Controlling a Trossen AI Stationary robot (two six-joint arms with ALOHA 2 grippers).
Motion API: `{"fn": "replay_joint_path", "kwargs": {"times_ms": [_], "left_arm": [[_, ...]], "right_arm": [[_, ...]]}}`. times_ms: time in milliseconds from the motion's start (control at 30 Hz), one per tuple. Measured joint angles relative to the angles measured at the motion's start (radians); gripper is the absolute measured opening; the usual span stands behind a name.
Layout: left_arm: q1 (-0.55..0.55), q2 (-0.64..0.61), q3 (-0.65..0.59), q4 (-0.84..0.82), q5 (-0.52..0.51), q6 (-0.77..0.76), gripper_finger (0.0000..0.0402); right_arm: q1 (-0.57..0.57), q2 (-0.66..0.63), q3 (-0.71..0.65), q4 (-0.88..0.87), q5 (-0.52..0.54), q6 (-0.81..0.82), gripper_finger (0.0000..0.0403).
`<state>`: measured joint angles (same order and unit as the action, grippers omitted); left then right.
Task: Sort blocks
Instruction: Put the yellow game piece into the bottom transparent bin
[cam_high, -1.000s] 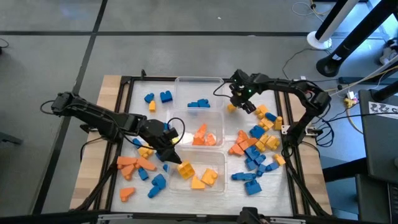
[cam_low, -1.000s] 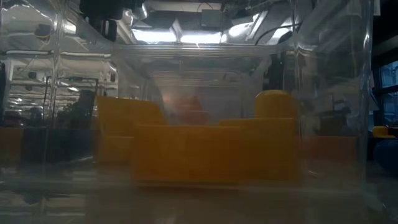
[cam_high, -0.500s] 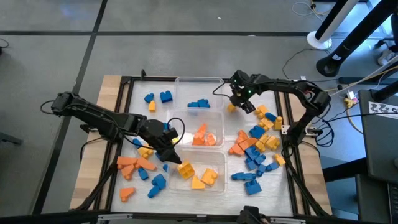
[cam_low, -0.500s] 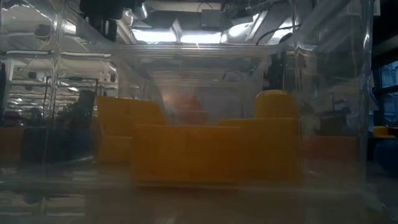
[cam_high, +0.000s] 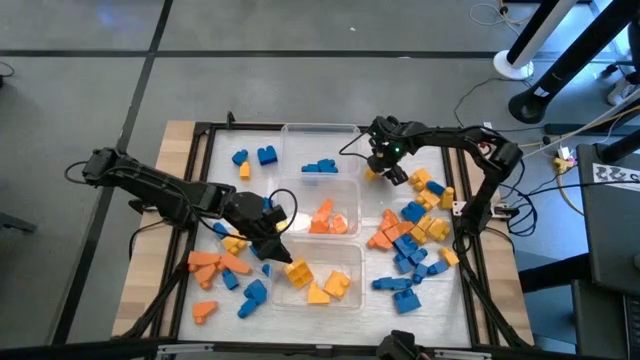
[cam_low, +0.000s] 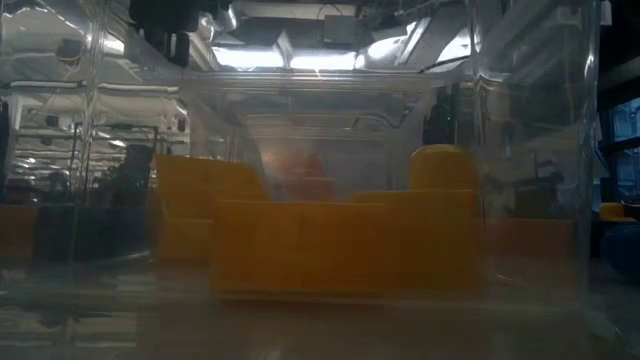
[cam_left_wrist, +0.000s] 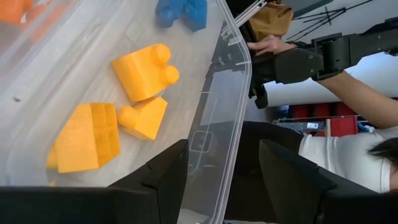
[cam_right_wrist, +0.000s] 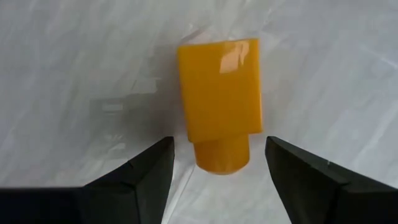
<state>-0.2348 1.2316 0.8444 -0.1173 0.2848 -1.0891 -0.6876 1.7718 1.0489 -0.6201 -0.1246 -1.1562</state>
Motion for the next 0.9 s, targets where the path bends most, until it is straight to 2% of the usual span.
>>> {"fn": "replay_joint_path", "kwargs": {"times_ms": [167,467,667,900], "left_arm": [[0.0,0.0,0.0,0.0,0.0,0.027,0.0186],[0.0,0.0,0.0,0.0,-0.001,0.077,0.0186],[0.0,0.0,0.0,0.001,-0.004,0.098,0.0186],[0.0,0.0,0.0,0.001,-0.01,0.155,0.0186]], "right_arm": [[0.0,0.0,0.0,0.002,0.0,0.0,0.0218],[0.0,0.0,0.0,-0.013,0.0,0.001,0.0102],[0.0,-0.013,0.001,-0.087,0.0,0.003,0.0101],[0.0,-0.05,0.036,-0.21,0.001,0.036,0.0129]]}}
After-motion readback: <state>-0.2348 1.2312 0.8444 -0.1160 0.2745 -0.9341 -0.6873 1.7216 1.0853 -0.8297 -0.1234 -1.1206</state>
